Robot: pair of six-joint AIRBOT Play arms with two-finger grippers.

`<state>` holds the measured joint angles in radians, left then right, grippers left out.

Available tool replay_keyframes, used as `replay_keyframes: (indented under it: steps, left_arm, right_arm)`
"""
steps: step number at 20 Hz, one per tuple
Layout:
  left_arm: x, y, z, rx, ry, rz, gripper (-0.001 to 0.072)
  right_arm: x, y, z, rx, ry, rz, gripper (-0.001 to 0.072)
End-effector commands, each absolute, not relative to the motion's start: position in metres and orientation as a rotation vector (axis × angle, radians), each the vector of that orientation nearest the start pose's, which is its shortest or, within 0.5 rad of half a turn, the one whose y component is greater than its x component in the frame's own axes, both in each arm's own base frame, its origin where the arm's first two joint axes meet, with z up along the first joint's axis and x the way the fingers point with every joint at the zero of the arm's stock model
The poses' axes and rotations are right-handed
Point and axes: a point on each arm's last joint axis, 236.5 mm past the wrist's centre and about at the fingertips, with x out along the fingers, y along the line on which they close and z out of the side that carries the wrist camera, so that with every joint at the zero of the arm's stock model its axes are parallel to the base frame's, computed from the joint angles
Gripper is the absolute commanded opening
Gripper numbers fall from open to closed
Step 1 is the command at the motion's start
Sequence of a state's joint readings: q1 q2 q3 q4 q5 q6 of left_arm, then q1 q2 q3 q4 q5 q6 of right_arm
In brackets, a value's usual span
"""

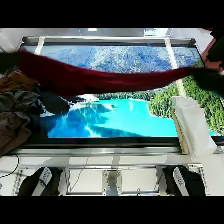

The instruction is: Fold the shirts.

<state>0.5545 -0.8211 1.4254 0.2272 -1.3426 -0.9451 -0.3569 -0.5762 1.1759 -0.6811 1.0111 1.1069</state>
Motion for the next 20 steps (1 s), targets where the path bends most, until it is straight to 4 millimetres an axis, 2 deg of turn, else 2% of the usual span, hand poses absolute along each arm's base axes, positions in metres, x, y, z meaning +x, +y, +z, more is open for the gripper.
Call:
replay_keyframes:
  steps: [1, 2, 3, 4, 5, 6, 7, 9, 11, 14, 16, 18, 20]
  left_arm:
    - [0.241, -0.087, 0.522, -0.001, -0.191, -0.481, 0.0014]
    - [0.230, -0.077, 0.544, 0.021, -0.259, -0.388, 0.0014]
    - [0.225, -0.067, 0.557, 0.014, -0.292, -0.318, 0.0014]
    - [0.224, -0.059, 0.559, 0.010, -0.285, -0.265, 0.0014]
    - [0.228, -0.050, 0.551, 0.005, -0.248, -0.227, 0.0014]
    - [0.236, -0.043, 0.535, -0.005, -0.175, -0.207, 0.0014]
    - [0.245, -0.040, 0.517, -0.018, -0.099, -0.212, 0.0014]
    - [0.268, -0.040, 0.476, -0.071, 0.073, -0.281, 0.0013]
    - [0.296, -0.040, 0.425, -0.142, 0.273, -0.377, 0.0013]
    - [0.347, -0.046, 0.317, -0.257, 0.578, -0.480, 0.0013]
    - [0.385, -0.053, 0.224, -0.249, 0.757, -0.456, 0.0013]
    - [0.424, -0.043, 0.134, -0.176, 0.871, -0.324, 0.0013]
    - [0.460, -0.022, 0.071, -0.189, 0.930, -0.167, 0.0013]
  right_arm:
    - [0.215, 0.031, 0.468, -0.026, -0.141, 0.101, 0.0025]
    - [0.200, 0.024, 0.486, -0.083, -0.189, 0.041, 0.0024]
    - [0.189, 0.017, 0.501, -0.131, -0.221, -0.009, 0.0024]
    - [0.185, 0.013, 0.510, -0.154, -0.241, -0.036, 0.0024]
    - [0.187, 0.011, 0.513, -0.156, -0.242, -0.041, 0.0025]
    - [0.196, 0.008, 0.509, -0.147, -0.223, -0.035, 0.0024]
    - [0.213, 0.007, 0.498, -0.125, -0.173, -0.012, 0.0024]
    - [0.260, 0.008, 0.464, -0.045, -0.033, 0.074, 0.0025]
    - [0.314, 0.017, 0.413, 0.067, 0.158, 0.201, 0.0025]
    - [0.383, 0.022, 0.313, 0.229, 0.428, 0.352, 0.0025]
    - [0.417, 0.016, 0.238, 0.307, 0.582, 0.360, 0.0025]
    - [0.442, 0.015, 0.164, 0.347, 0.707, 0.343, 0.0025]
    - [0.463, 0.015, 0.097, 0.369, 0.804, 0.303, 0.0025]
